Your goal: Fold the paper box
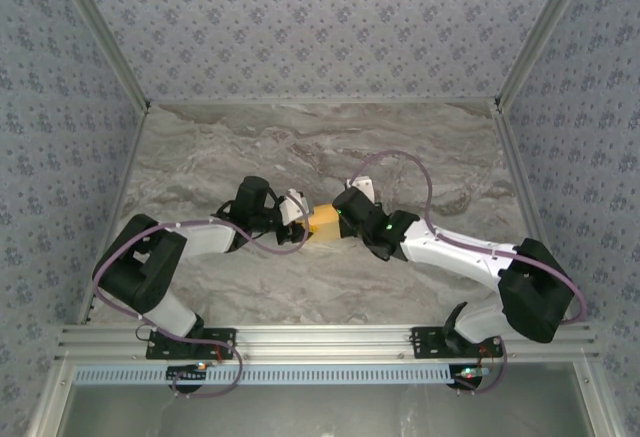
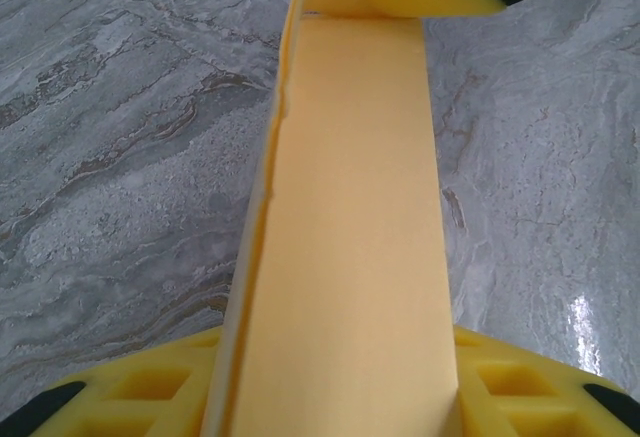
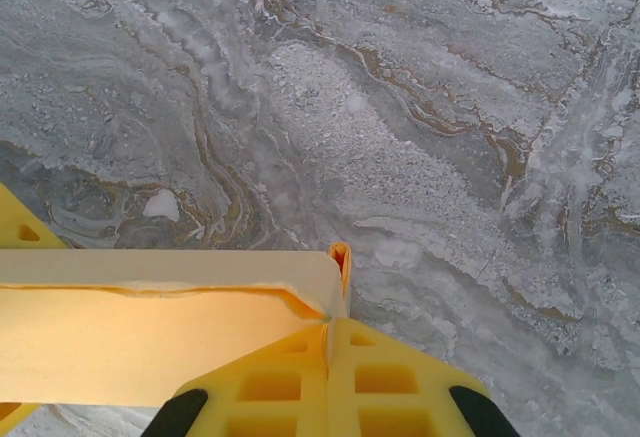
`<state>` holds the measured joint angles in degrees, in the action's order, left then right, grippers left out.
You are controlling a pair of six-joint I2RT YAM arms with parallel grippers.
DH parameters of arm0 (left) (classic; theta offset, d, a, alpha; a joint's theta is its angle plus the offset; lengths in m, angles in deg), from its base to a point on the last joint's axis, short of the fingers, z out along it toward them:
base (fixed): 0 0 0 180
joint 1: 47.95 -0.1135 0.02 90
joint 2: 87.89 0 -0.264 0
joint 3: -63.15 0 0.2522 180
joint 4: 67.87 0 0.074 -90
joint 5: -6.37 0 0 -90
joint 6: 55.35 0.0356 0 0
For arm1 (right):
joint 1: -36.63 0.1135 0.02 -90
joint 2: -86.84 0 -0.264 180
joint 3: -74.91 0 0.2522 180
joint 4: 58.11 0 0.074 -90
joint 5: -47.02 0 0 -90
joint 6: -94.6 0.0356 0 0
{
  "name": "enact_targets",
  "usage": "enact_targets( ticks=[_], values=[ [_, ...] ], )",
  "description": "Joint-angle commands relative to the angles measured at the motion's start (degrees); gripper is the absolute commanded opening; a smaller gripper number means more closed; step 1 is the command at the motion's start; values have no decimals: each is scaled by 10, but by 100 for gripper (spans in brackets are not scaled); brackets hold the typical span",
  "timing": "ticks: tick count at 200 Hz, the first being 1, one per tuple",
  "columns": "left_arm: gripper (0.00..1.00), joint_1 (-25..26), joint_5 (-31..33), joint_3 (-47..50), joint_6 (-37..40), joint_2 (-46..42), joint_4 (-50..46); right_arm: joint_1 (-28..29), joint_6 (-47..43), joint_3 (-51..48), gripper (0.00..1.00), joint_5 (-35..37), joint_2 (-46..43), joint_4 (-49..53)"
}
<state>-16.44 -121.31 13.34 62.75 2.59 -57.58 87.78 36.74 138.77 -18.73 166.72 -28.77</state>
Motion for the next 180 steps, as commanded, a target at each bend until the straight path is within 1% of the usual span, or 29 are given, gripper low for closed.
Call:
enact_targets(
  ticks=[1, 20, 33, 42, 48, 58, 79, 92, 99, 125, 149, 165, 180],
  values=[
    [43, 4, 12, -9, 3, 9, 6, 13, 17, 21, 5, -96, -7, -15],
    [43, 4, 6, -13, 10, 13, -5, 12, 21, 18, 12, -103, -7, -12],
    [43, 4, 2, -18, 13, 17, -13, 11, 23, 18, 13, -112, -7, -12],
    [43, 3, 2, -19, 13, 18, -13, 13, 26, 17, 11, -112, -8, -12],
    [43, 4, 2, -21, 13, 20, -12, 13, 28, 16, 8, -111, -8, -11],
    [43, 3, 2, -23, 13, 22, -12, 13, 29, 14, 0, -109, -7, -11],
    [44, 3, 3, -29, 11, 26, -11, 14, 33, 8, 0, -101, -3, -12],
    [48, 1, 3, -33, 4, 29, -8, 19, 35, -2, 0, -78, 1, -14],
    [49, -2, 1, -34, -3, 29, -2, 24, 55, -8, 0, -57, 3, -14],
    [52, -11, -2, -31, -25, 20, 19, 45, 94, -30, 0, 29, 5, -8],
    [54, -14, 5, -27, -39, 12, 24, 55, 113, -39, 0, 73, 7, -5],
    [61, -15, 10, -22, -58, 7, 32, 58, 116, -39, 0, 91, 7, 1],
    [68, -17, 19, -3, -86, -6, 58, 58, 116, -39, 0, 98, 7, 3]
  ],
)
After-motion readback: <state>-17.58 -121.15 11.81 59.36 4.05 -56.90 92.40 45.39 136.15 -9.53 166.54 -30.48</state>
